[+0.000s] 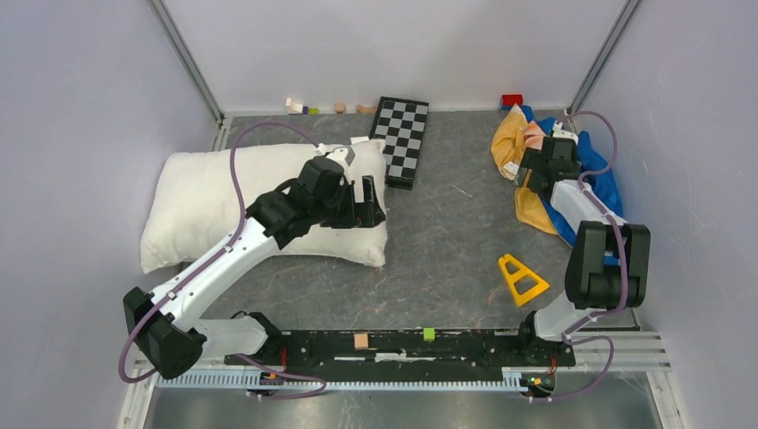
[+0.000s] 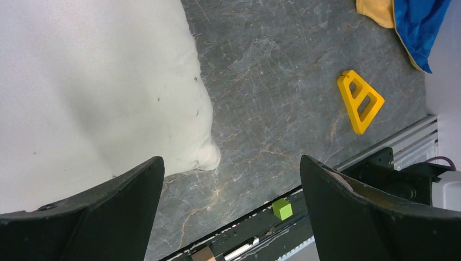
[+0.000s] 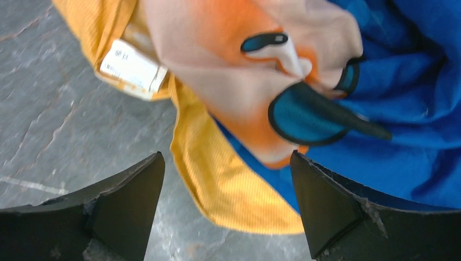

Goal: Put the pillow into the pillowcase

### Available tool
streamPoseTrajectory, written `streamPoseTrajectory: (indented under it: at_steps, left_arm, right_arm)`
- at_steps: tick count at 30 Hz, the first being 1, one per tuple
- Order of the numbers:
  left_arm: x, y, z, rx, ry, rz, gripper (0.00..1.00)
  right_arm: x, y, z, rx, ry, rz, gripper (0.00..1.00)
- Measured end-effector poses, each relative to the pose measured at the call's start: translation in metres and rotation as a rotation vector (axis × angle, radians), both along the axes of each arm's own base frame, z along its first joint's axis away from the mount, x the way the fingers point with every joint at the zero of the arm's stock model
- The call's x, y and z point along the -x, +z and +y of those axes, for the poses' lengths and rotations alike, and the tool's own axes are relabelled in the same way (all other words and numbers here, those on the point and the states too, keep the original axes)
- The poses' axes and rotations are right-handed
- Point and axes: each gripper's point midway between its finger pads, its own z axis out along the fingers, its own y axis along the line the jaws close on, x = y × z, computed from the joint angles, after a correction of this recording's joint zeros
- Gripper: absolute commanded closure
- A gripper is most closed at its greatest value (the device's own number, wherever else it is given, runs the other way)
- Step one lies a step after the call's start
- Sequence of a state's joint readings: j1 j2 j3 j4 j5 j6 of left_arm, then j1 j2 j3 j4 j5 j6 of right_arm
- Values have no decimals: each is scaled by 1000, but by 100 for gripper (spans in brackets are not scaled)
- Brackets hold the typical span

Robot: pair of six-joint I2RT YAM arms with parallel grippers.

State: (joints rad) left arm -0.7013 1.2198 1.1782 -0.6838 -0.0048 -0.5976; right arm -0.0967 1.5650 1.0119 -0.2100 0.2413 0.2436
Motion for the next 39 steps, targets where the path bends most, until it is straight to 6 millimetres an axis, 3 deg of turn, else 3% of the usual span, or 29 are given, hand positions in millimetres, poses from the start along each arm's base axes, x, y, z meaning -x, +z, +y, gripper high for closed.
streamPoseTrajectory:
  at_steps: [3,6,8,12,15,18,20,23,27,31,34,36,39]
  left_arm:
    - [3,5,0,13,-8,-8,0]
    - [4,6,0,15,-8,-9,0]
    - [4,6,0,15,-10,-8,0]
    - [5,4,1,11,-11,-1,0]
    - [7,3,2,7,-11,4,0]
    - [7,3,2,6,-11,5,1]
    - [7,3,3,5,-11,6,1]
    - [7,6,2,6,-11,4,1]
    - [2,20,-2,25,-14,-18,1]
    - [-3,34,-6,42,-19,-46,0]
    - [-5,43,-9,54,-27,-63,0]
    - [-5,47,-11,62,-35,-69,0]
    - [-5,50,-13,74,-44,-73,0]
  right_arm:
    - [-18,-8,-10,27,-15,7,12]
    - [-40,-17,-14,38,-10,20,26]
    - [-56,-25,-15,40,-3,37,45]
    - [-62,-33,-15,35,8,71,98]
    - [-66,-23,-12,29,25,79,100]
    - [-71,6,-7,24,39,45,100]
    - [-73,36,2,18,64,1,100]
    - [-75,102,26,-1,123,-115,100]
    - [-72,221,74,-55,239,-363,100]
    - [-39,344,138,-166,401,-645,100]
    - [-4,409,176,-253,506,-817,100]
    - [18,436,193,-310,563,-890,100]
    - [34,455,197,-355,582,-946,100]
